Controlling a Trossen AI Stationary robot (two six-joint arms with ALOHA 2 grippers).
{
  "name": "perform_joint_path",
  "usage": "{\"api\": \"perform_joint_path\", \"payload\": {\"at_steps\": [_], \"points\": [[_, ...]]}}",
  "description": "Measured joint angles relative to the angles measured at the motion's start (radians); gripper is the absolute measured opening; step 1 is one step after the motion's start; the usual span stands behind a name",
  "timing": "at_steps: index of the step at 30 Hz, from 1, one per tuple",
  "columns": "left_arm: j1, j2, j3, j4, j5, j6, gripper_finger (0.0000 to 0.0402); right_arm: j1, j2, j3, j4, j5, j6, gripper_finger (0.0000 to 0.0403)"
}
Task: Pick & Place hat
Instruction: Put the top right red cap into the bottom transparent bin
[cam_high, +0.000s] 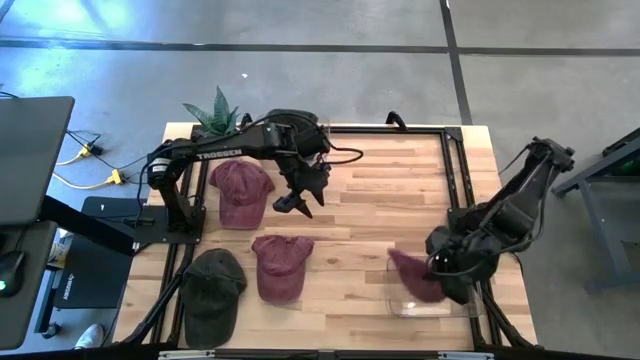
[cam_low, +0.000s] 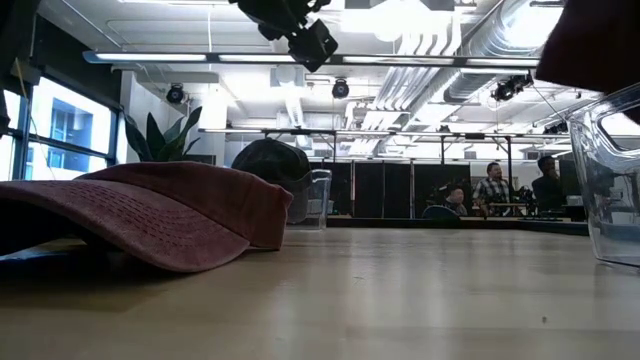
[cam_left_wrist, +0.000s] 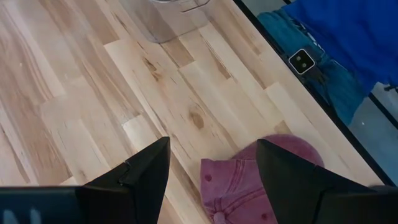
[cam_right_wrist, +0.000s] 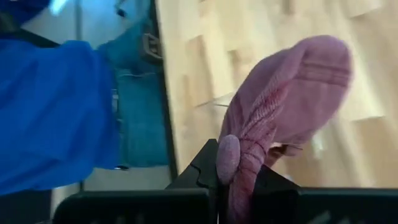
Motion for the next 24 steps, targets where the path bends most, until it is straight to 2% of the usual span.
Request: {"api": "perform_joint_path", "payload": {"at_steps": [4,14,19,24], "points": [[0.000,0.000,0.000,0.003,0.000,-0.012,0.0230,0.006,-0.028,-0.098,0.116,-0.004,0.025,0.0002],[0.001,0.000,0.000,-0.001,-0.003,-0.014,0.0230,0.005,-0.116,-0.322,0.140,-0.145,0.271,0.0006],[0.001,0.000,0.000,0.004,-0.027,-0.025,0.0230,0.005,-0.161,-0.374,0.138,-0.211,0.350,0.0036],[0.001,0.000,0.000,0.007,-0.040,-0.034,0.0230,-0.013,-0.226,-0.380,0.139,-0.157,0.341,0.0088]]}}
